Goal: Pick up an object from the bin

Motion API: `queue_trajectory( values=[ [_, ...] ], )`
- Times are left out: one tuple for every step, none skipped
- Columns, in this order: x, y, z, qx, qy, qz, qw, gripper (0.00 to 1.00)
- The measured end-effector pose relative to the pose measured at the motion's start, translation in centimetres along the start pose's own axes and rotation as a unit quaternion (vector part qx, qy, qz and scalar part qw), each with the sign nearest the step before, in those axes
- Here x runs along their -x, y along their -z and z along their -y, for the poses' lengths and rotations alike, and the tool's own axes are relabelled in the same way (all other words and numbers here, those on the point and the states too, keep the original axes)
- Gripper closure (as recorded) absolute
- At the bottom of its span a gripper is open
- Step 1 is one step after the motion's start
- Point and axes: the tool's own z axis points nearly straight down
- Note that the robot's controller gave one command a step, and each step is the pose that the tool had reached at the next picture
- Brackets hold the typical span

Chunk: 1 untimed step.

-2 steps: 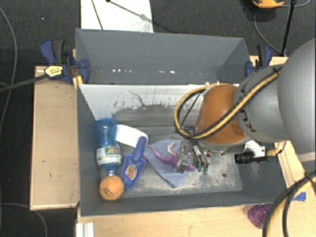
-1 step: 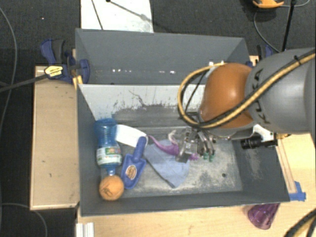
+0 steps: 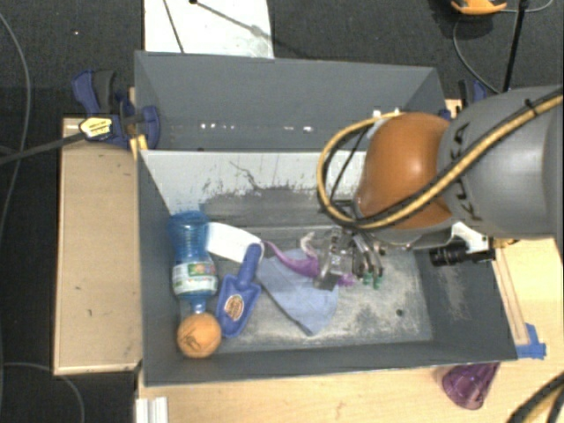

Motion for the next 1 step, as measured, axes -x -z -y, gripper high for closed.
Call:
queue_trajectory(
  values=[
    [-0.09,4.23,-0.80,-0.002,0.006,-0.0032,1.0000,1.00]
  ],
)
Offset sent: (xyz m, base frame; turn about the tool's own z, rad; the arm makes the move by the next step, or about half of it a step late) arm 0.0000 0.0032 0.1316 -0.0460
